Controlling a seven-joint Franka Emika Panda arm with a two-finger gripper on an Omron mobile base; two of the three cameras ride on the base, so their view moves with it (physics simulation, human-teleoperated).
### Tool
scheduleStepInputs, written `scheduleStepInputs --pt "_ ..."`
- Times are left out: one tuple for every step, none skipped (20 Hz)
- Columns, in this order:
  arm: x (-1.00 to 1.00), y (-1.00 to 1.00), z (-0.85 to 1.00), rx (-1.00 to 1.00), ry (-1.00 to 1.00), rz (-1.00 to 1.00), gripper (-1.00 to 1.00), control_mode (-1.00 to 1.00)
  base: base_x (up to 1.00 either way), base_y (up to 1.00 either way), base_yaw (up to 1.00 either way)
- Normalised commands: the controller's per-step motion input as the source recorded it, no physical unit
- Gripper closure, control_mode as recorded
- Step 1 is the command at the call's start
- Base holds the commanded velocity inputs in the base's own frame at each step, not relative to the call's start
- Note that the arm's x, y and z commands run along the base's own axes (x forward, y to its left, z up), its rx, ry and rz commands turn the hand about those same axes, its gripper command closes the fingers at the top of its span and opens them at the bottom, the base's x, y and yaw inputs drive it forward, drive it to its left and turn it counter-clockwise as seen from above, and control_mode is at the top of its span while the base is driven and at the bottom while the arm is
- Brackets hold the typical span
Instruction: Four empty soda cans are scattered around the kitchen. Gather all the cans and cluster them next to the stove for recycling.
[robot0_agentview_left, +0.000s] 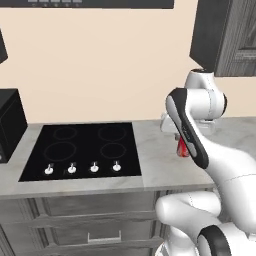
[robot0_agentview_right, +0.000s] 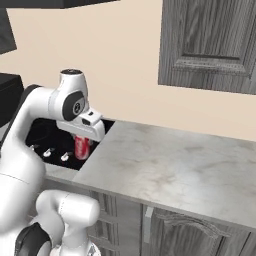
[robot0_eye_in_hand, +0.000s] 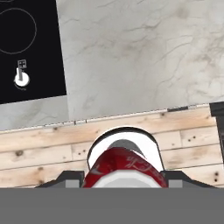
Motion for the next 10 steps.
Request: scheduleStepInputs --pt "0.60 0.00 -0.36 0.00 0.00 0.01 1.00 -1.00 0.00 0.00 0.00" --pt "0.61 0.00 -0.36 0.00 0.00 0.02 1.00 -1.00 0.00 0.00 0.00" --pt "0.54 0.00 -0.37 0.00 0.00 0.02 1.00 -1.00 0.00 0.00 0.00" --pt "0.55 0.00 -0.41 0.00 0.00 0.01 1.00 -1.00 0.00 0.00 0.00" --pt "0.54 0.00 -0.42 0.00 0.00 0.01 1.00 -1.00 0.00 0.00 0.00" --pt "0.55 0.00 -0.41 0.00 0.00 0.01 1.00 -1.00 0.00 0.00 0.00" --pt "0.54 0.00 -0.36 0.00 0.00 0.01 1.00 -1.00 0.00 0.00 0.00" --pt "0.50 0.00 -0.24 0.00 0.00 0.01 1.00 -1.00 0.00 0.00 0.00" --pt "0.43 0.01 -0.06 0.00 0.00 0.00 1.00 -1.00 0.00 0.00 0.00" --pt "0.40 0.04 -0.01 0.00 0.00 0.00 1.00 -1.00 0.00 0.00 0.00"
